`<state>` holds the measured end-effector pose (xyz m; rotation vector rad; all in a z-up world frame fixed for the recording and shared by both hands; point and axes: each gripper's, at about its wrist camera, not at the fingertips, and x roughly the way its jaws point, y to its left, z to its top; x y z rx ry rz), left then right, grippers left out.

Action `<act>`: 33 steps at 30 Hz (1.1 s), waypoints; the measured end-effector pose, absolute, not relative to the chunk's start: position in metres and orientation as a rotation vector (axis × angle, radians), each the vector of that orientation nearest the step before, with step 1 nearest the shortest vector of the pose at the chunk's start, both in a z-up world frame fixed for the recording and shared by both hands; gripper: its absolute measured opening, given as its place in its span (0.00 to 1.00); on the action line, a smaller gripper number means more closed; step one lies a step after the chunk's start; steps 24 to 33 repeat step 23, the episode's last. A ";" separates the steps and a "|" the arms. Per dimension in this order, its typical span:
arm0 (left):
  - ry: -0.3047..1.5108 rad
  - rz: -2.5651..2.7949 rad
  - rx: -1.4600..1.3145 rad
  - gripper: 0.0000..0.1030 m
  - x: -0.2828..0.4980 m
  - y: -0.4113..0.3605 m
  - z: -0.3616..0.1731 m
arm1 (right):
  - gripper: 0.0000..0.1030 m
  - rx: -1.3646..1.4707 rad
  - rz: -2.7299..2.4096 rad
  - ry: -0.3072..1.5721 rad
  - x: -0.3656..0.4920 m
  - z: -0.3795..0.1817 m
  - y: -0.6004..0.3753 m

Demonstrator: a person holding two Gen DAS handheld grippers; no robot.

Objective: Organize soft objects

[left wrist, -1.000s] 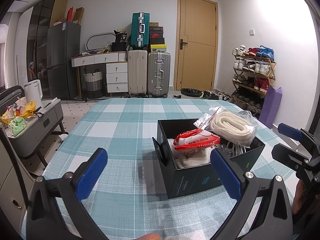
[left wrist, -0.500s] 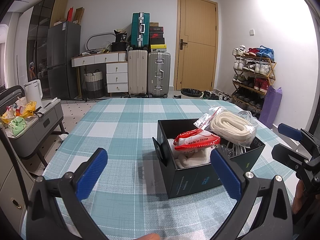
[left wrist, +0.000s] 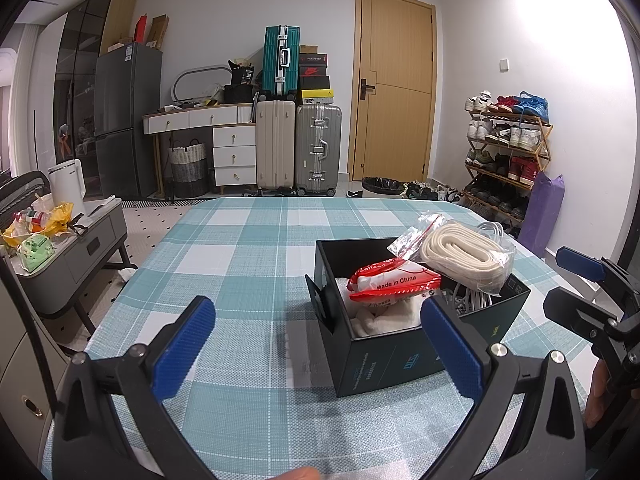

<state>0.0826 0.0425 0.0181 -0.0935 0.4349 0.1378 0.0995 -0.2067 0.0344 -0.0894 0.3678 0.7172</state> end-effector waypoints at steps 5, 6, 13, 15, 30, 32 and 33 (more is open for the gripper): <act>0.435 0.138 -0.094 1.00 0.083 0.042 0.018 | 0.99 -0.089 0.717 0.368 0.100 0.034 -0.207; 0.435 0.138 -0.093 1.00 0.082 0.042 0.018 | 0.99 -0.089 0.717 0.368 0.100 0.034 -0.207; 0.435 0.138 -0.094 1.00 0.082 0.043 0.018 | 0.99 -0.089 0.717 0.368 0.100 0.035 -0.207; 0.434 0.138 -0.094 1.00 0.082 0.042 0.018 | 0.99 -0.089 0.717 0.368 0.100 0.035 -0.207; 0.428 0.137 -0.094 1.00 0.081 0.043 0.020 | 0.99 -0.089 0.717 0.368 0.100 0.035 -0.207; 0.428 0.137 -0.094 1.00 0.081 0.043 0.020 | 0.99 -0.089 0.717 0.368 0.100 0.035 -0.207; 0.428 0.137 -0.094 1.00 0.081 0.043 0.020 | 0.99 -0.089 0.717 0.368 0.100 0.035 -0.207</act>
